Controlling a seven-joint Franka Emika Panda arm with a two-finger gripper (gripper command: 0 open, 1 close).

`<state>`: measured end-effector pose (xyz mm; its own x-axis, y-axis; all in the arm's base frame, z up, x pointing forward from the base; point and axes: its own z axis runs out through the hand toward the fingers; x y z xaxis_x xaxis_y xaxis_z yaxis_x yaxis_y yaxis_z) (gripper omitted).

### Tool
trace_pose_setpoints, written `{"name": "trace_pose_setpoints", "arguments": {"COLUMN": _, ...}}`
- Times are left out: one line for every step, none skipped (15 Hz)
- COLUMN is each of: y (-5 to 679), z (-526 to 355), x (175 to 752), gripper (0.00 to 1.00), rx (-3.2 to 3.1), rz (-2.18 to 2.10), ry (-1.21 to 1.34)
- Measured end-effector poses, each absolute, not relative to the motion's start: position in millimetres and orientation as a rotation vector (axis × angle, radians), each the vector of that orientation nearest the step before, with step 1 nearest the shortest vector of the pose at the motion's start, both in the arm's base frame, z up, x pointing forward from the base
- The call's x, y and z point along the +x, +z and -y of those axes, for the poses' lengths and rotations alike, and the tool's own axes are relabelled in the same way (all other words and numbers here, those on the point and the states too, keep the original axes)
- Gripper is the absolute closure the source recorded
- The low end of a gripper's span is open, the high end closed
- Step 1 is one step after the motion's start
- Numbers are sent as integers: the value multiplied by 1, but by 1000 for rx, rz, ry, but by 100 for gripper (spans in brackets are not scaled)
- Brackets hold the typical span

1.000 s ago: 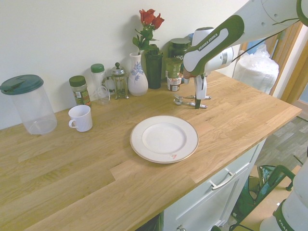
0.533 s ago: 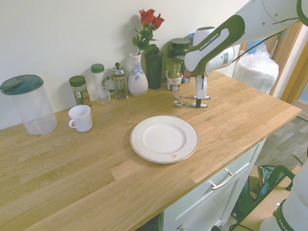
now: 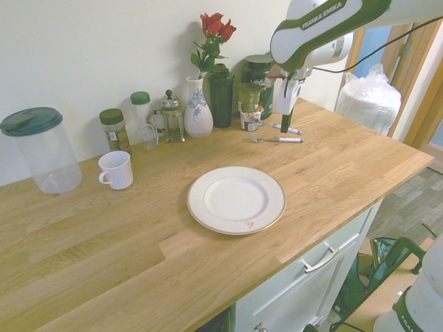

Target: Put the spoon into the plate

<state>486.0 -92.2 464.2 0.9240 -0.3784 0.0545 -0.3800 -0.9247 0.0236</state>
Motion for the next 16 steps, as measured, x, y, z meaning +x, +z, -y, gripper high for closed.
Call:
{"name": "trace_pose_setpoints", "arguments": {"y": 468, "z": 72, "x": 477, "gripper": 100, "rx": 3030, "rz": 692, "ry": 77}}
{"name": "trace_pose_setpoints", "arguments": {"y": 462, "z": 48, "x": 467, "gripper": 100, "rx": 3010, "rz": 779, "ry": 71}}
{"name": "trace_pose_setpoints", "arguments": {"y": 452, "z": 22, "x": 458, "gripper": 100, "rx": 2994, "rz": 848, "ry": 71}}
{"name": "trace_pose_setpoints", "arguments": {"y": 441, "z": -6, "x": 449, "gripper": 100, "rx": 2980, "rz": 905, "ry": 82}}
{"name": "trace_pose_setpoints", "arguments": {"y": 430, "z": -29, "x": 443, "gripper": 100, "rx": 2973, "rz": 945, "ry": 95}}
{"name": "trace_pose_setpoints", "arguments": {"y": 421, "z": -47, "x": 439, "gripper": 100, "rx": 2972, "rz": 967, "ry": 110}}
{"name": "trace_pose_setpoints", "arguments": {"y": 416, "z": -64, "x": 436, "gripper": 100, "rx": 2981, "rz": 981, "ry": 121}}
{"name": "trace_pose_setpoints", "arguments": {"y": 413, "z": -76, "x": 435, "gripper": 100, "rx": 2984, "rz": 996, "ry": 134}}
{"name": "trace_pose_setpoints", "arguments": {"y": 412, "z": -87, "x": 435, "gripper": 100, "rx": 2979, "rz": 1019, "ry": 149}}
{"name": "trace_pose_setpoints", "arguments": {"y": 408, "z": -97, "x": 434, "gripper": 100, "rx": 2968, "rz": 1049, "ry": 151}}
{"name": "trace_pose_setpoints", "arguments": {"y": 400, "z": -110, "x": 432, "gripper": 100, "rx": 2955, "rz": 1077, "ry": 143}}
{"name": "trace_pose_setpoints", "arguments": {"y": 392, "z": -122, "x": 429, "gripper": 100, "rx": 2942, "rz": 1098, "ry": 133}}
{"name": "trace_pose_setpoints", "arguments": {"y": 383, "z": -135, "x": 425, "gripper": 100, "rx": 2927, "rz": 1120, "ry": 117}}
{"name": "trace_pose_setpoints", "arguments": {"y": 374, "z": -145, "x": 422, "gripper": 100, "rx": 2907, "rz": 1143, "ry": 103}}
{"name": "trace_pose_setpoints", "arguments": {"y": 367, "z": -151, "x": 420, "gripper": 100, "rx": 2887, "rz": 1166, "ry": 90}}
{"name": "trace_pose_setpoints", "arguments": {"y": 362, "z": -154, "x": 420, "gripper": 100, "rx": 2871, "rz": 1184, "ry": 82}}
